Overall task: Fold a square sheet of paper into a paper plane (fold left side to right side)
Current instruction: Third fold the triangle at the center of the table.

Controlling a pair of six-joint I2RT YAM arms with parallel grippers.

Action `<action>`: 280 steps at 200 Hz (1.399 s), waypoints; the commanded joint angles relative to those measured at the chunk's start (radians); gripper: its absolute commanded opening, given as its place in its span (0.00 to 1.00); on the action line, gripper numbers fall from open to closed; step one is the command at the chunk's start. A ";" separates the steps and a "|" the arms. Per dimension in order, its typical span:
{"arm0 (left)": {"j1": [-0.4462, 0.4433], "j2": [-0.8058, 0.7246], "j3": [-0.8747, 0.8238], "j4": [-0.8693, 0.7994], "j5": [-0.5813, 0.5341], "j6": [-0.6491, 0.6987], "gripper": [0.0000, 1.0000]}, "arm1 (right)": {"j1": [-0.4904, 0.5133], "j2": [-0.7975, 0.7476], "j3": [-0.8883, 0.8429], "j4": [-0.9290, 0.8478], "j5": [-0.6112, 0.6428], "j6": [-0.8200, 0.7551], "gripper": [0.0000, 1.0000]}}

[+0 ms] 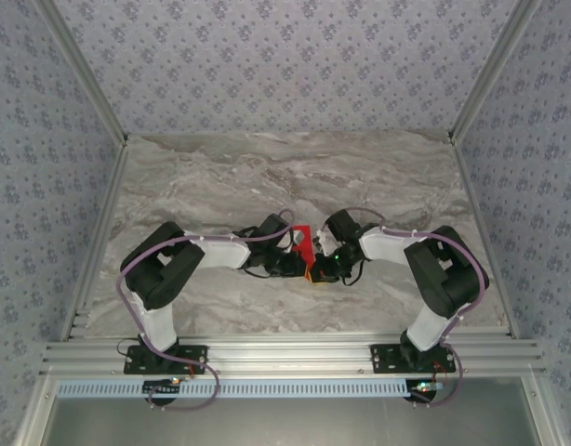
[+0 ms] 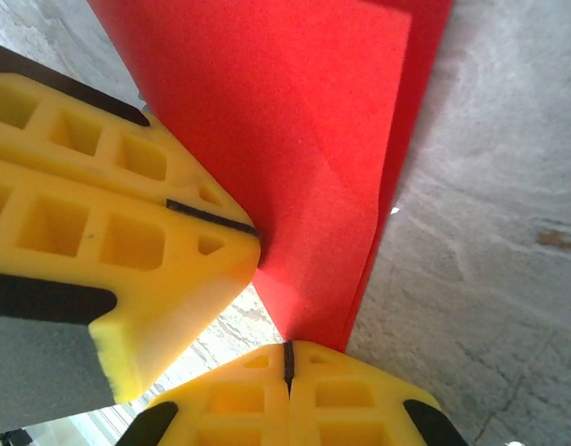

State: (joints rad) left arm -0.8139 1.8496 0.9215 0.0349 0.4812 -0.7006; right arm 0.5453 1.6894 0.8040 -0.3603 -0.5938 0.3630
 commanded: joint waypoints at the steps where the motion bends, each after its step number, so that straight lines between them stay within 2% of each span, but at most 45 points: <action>1: 0.005 0.034 0.016 -0.004 -0.093 0.032 0.09 | -0.015 0.044 -0.034 -0.082 0.176 0.002 0.00; 71: 0.090 0.028 0.018 -0.094 -0.156 0.102 0.08 | -0.015 0.048 -0.046 -0.100 0.196 -0.004 0.00; 126: 0.215 0.024 -0.005 -0.144 -0.179 0.181 0.07 | -0.016 0.038 -0.052 -0.107 0.187 -0.007 0.00; 181: 0.329 0.034 -0.003 -0.153 -0.146 0.220 0.07 | -0.015 0.030 -0.091 -0.069 0.166 0.007 0.00; 245: 0.365 0.037 -0.007 -0.151 -0.132 0.224 0.07 | -0.012 0.034 -0.174 0.033 0.131 0.052 0.00; 280: 0.368 -0.036 -0.016 -0.161 -0.124 0.215 0.12 | -0.012 0.038 -0.194 0.067 0.135 0.071 0.00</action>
State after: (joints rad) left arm -0.5129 1.8500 0.9325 -0.0425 0.5449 -0.5121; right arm 0.5293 1.6516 0.6918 -0.1780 -0.6220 0.4080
